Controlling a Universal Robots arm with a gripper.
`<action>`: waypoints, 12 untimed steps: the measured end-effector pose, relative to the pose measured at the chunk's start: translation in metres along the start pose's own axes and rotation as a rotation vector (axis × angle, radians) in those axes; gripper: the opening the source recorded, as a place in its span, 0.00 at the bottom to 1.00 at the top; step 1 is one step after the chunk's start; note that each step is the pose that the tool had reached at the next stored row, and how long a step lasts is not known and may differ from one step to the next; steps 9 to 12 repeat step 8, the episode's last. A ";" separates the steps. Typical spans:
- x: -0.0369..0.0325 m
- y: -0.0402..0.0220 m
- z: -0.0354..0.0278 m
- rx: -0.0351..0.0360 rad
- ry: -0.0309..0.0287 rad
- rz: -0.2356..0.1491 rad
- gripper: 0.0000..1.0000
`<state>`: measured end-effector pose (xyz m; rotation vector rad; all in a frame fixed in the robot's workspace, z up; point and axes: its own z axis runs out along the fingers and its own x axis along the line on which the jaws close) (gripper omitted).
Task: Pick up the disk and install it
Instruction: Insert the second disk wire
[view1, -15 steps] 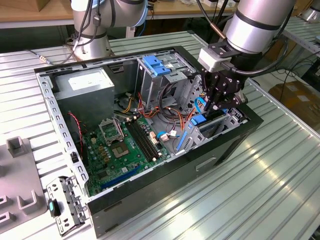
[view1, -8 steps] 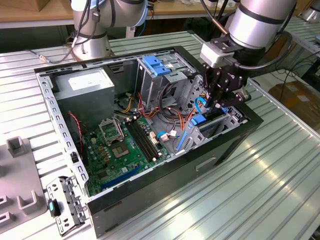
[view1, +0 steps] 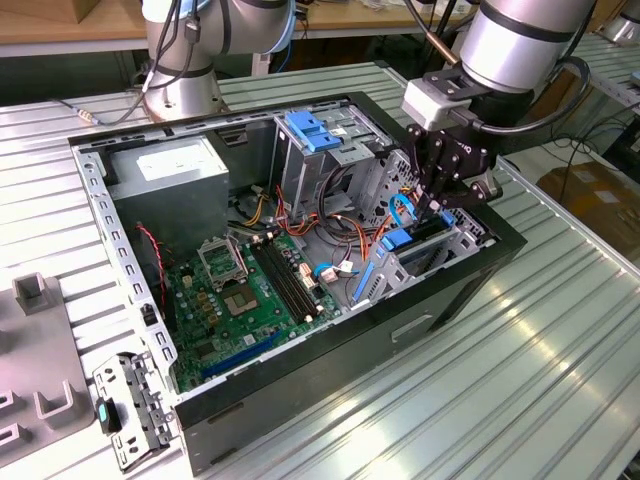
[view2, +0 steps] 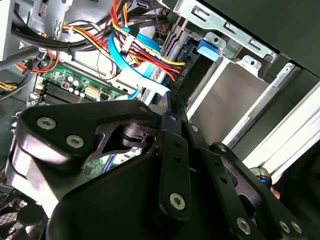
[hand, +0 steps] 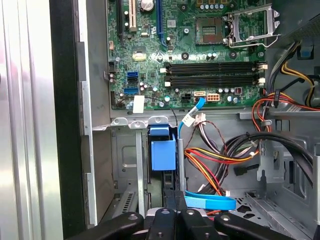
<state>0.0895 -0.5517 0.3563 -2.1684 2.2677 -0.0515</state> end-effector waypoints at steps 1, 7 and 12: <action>0.0000 0.0000 0.0000 0.0000 0.0000 0.000 0.11; 0.0000 0.0000 0.0000 0.0007 0.0000 0.000 0.11; 0.0000 0.0000 0.0000 0.0008 0.0000 0.000 0.11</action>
